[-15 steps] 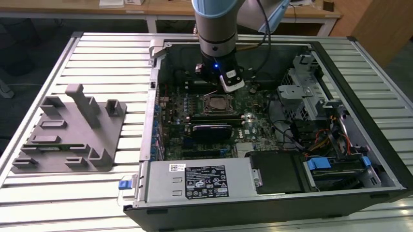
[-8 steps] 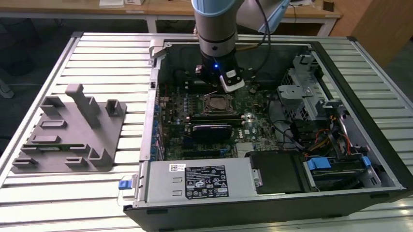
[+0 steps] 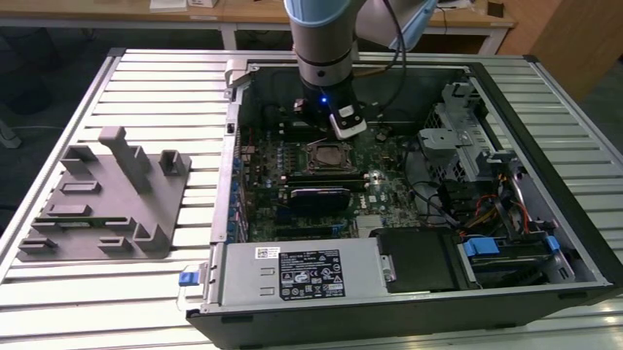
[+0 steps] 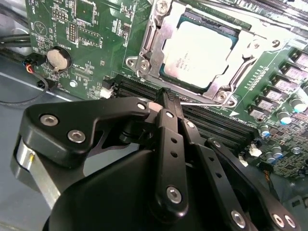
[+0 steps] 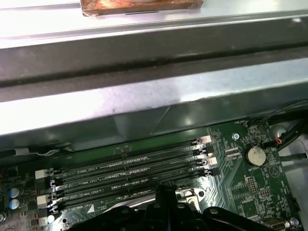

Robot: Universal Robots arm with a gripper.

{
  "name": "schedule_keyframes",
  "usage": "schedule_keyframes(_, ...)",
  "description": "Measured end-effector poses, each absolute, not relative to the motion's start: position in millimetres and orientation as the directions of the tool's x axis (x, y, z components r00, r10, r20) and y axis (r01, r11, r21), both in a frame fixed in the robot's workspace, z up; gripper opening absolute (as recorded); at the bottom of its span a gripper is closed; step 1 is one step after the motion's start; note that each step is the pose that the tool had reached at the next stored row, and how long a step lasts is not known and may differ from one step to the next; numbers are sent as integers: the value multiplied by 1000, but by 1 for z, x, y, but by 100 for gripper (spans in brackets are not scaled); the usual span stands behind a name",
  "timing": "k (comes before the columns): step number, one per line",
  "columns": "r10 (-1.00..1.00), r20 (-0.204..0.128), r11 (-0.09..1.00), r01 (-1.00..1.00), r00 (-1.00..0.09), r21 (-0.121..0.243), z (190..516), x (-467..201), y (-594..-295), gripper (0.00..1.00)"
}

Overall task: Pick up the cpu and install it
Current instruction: 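Install the first cpu locking lever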

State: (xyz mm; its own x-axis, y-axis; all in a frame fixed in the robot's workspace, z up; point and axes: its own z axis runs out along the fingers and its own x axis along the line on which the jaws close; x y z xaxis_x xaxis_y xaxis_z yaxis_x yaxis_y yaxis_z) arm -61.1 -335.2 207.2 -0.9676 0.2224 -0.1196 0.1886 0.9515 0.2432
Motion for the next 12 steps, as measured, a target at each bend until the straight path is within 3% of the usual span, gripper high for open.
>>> schedule_keyframes(12,222,-150,952,181,-963,249,202,-67,-329,11)
